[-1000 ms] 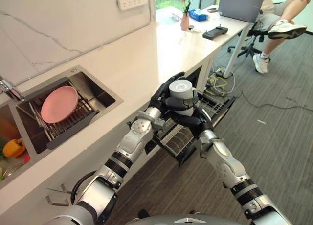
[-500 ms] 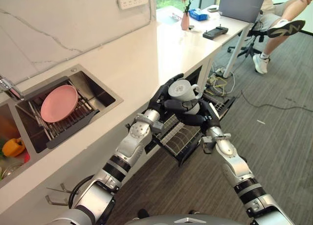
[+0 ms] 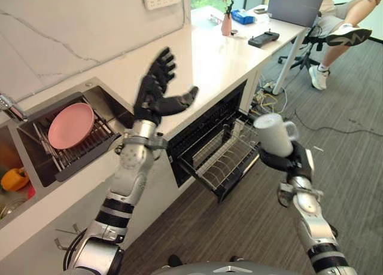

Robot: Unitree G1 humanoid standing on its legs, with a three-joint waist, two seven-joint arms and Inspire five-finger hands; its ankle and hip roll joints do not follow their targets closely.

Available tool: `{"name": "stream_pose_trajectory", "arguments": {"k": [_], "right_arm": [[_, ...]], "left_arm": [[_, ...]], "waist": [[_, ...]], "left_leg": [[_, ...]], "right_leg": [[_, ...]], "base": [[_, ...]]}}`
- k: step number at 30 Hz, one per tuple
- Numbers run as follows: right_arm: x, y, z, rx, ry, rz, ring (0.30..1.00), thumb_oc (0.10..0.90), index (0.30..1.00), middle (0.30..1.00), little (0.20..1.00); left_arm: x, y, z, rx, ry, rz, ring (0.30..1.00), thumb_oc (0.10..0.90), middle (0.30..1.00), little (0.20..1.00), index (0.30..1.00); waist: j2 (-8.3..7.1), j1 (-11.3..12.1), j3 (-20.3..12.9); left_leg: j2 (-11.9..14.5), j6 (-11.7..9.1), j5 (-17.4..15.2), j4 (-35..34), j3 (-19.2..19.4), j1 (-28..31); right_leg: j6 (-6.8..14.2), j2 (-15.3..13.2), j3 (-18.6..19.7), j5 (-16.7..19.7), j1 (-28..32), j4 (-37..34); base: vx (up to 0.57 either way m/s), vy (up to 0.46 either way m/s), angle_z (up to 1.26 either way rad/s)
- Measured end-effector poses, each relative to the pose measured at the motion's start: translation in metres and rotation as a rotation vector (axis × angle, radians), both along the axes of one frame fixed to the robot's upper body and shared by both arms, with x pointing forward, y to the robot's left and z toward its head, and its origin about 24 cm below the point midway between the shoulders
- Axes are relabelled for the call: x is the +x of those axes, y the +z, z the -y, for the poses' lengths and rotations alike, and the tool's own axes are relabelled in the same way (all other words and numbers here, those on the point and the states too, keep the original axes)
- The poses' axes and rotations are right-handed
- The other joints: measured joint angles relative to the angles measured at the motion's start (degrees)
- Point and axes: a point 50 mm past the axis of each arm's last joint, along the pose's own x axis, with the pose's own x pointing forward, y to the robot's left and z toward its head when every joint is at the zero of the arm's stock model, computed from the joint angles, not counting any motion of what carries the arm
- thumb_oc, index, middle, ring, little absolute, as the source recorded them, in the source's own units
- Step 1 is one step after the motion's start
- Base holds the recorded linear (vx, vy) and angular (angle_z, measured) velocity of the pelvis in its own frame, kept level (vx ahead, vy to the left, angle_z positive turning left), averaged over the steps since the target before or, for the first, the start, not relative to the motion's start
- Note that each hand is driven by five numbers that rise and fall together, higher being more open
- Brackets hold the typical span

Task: Place the dishes in the dishwasher.

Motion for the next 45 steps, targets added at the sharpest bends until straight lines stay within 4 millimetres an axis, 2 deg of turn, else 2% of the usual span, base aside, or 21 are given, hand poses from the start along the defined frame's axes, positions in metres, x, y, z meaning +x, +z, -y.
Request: {"name": "stream_pose_trajectory", "arguments": {"k": [3, 7, 8, 10, 11, 14, 19, 21, 26, 29, 31, 36, 39, 45], "right_arm": [[-0.009, -0.011, 0.007, -0.006, -0.031, -0.053, 0.300, 0.400, 0.300, 0.300, 0.300], [-0.010, -0.015, 0.006, -0.002, -0.011, -0.078, 0.300, 0.400, 0.300, 0.300, 0.300], [-0.009, -0.017, 0.005, -0.008, 0.011, -0.095, 0.300, 0.400, 0.300, 0.300, 0.300], [-0.008, -0.017, 0.003, -0.021, 0.030, -0.107, 0.300, 0.400, 0.300, 0.300, 0.300], [-0.007, -0.019, 0.002, -0.020, 0.048, -0.116, 0.300, 0.400, 0.300, 0.300, 0.300], [-0.004, -0.020, 0.001, -0.017, 0.071, -0.127, 0.300, 0.400, 0.300, 0.300, 0.300], [0.012, -0.021, -0.010, -0.037, 0.155, -0.166, 0.300, 0.400, 0.300, 0.300, 0.300], [0.016, -0.022, -0.012, -0.065, 0.186, -0.182, 0.300, 0.400, 0.300, 0.300, 0.300], [0.023, -0.029, -0.017, -0.072, 0.237, -0.238, 0.300, 0.400, 0.300, 0.300, 0.300], [0.028, -0.032, -0.018, -0.074, 0.257, -0.267, 0.300, 0.400, 0.300, 0.300, 0.300], [0.031, -0.031, -0.014, -0.089, 0.258, -0.278, 0.300, 0.400, 0.300, 0.300, 0.300], [0.039, -0.028, 0.001, -0.104, 0.204, -0.303, 0.300, 0.400, 0.300, 0.300, 0.300], [0.043, -0.026, 0.006, -0.090, 0.165, -0.301, 0.300, 0.400, 0.300, 0.300, 0.300], [0.056, -0.011, 0.021, -0.146, 0.125, -0.300, 0.300, 0.400, 0.300, 0.300, 0.300]], "left_arm": [[-0.009, -0.005, -0.006, -0.023, -0.006, 0.000, 0.900, 0.800, 0.900, 0.900, 0.900], [-0.017, -0.029, -0.003, -0.075, -0.105, -0.093, 0.900, 0.800, 0.900, 0.900, 0.900], [-0.023, -0.045, 0.001, -0.106, -0.178, -0.174, 0.900, 0.800, 0.900, 0.900, 0.900], [-0.028, -0.056, 0.003, -0.130, -0.222, -0.226, 0.900, 0.800, 0.900, 0.900, 0.900], [-0.037, -0.073, 0.007, -0.164, -0.287, -0.301, 0.900, 0.800, 0.900, 0.900, 0.900], [-0.056, -0.102, 0.013, -0.229, -0.374, -0.448, 0.900, 0.800, 0.900, 0.900, 0.900], [-0.088, -0.138, 0.012, -0.364, -0.454, -0.645, 0.900, 0.800, 0.900, 0.900, 0.900], [-0.103, -0.151, 0.008, -0.353, -0.479, -0.739, 0.900, 0.800, 0.900, 0.900, 0.900], [-0.141, -0.194, -0.018, -0.339, -0.421, -0.984, 0.900, 0.800, 0.900, 0.900, 0.900], [-0.169, -0.229, -0.042, -0.251, -0.331, -1.171, 0.900, 0.800, 0.900, 0.900, 0.900], [-0.185, -0.244, -0.053, -0.174, -0.284, -1.267, 0.900, 0.800, 0.900, 0.900, 0.900], [-0.212, -0.264, -0.073, 0.022, -0.179, -1.389, 0.900, 0.800, 0.900, 0.900, 0.900], [-0.230, -0.276, -0.087, 0.072, -0.077, -1.476, 0.900, 0.800, 0.900, 0.900, 0.900], [-0.239, -0.284, -0.101, 0.169, 0.001, -1.528, 0.900, 0.800, 0.900, 0.900, 0.900]], "waist": [[-0.01, 0.2, 0.1], [0.21, 0.6, 0.3], [0.21, 0.7, 0.3], [0.27, 1.2, 0.3], [0.29, 1.6, 0.3], [0.40, 2.8, 0.4], [0.45, 4.0, 0.4], [0.46, 4.5, 0.4], [0.52, 5.2, 0.5], [0.58, 5.6, 0.5], [0.54, 6.3, 0.4], [0.59, 7.0, 0.4], [0.84, 8.8, 0.3], [1.67, 10.3, 0.3]], "left_leg": [[0.0, 0.0, 0.0, 0.0, -0.2, -0.1], [-0.1, 0.0, 0.0, 0.0, -0.9, -0.1], [-0.2, 0.0, 0.0, 0.0, -1.1, 0.0], [-0.2, 0.0, 0.0, 0.0, -1.2, -0.1], [-0.2, 0.0, 0.0, 0.0, -1.5, -0.1], [-0.4, 0.0, 0.0, 0.0, -2.2, -0.3], [-0.5, 0.1, 0.1, 0.0, -2.8, -0.4], [-0.5, 0.1, 0.1, 0.0, -3.1, -0.4], [-0.5, -0.6, -0.4, -0.1, -3.1, -0.2], [-0.5, -0.6, -0.4, -0.1, -3.3, -0.3], [-0.6, -0.1, 0.0, -0.1, -3.5, -0.5], [-0.8, -0.3, 0.0, -0.1, -5.8, -2.5], [-1.0, 0.1, 0.3, -0.1, -6.4, -4.0], [-1.8, 0.8, 0.8, 0.0, -8.9, -6.7]], "right_leg": [[0.0, 0.0, -0.2, 0.0, 0.1, 0.0], [0.0, 0.0, -0.5, 0.0, 0.3, 0.0], [0.1, -0.1, -0.8, -0.1, 0.6, 0.0], [0.1, -0.1, -1.0, -0.1, 0.6, 0.0], [0.2, -0.1, -1.4, -0.2, 0.8, 0.0], [0.3, -0.1, -2.1, -0.3, 0.9, 0.0], [0.3, -0.2, -2.9, -0.4, 1.3, 0.0], [0.3, -0.2, -3.1, -0.5, 1.5, 0.0], [0.4, -0.2, -3.1, -0.7, 2.0, 0.0], [0.4, -0.1, -3.2, -0.7, 2.0, 0.0], [0.4, -0.1, -3.5, -0.7, 2.0, 0.0], [0.5, -0.2, -6.0, -0.9, 1.3, 0.0], [0.6, -0.2, -6.9, -0.9, 0.4, 0.0], [0.6, -0.6, -9.8, -0.9, -0.9, 0.0]], "base": [[0.00, -0.028, 0.04], [0.01, -0.026, 0.07], [-0.01, -0.021, 0.08], [-0.02, -0.024, 0.07], [-0.02, -0.021, 0.09], [-0.02, -0.011, 0.12], [-0.01, -0.006, 0.09], [0.00, 0.003, 0.06], [0.00, 0.000, 0.00], [0.00, 0.000, 0.00], [-0.02, 0.001, 0.06], [-0.03, 0.004, 0.25], [-0.02, 0.006, 0.14], [-0.02, 0.017, 0.25]]}}
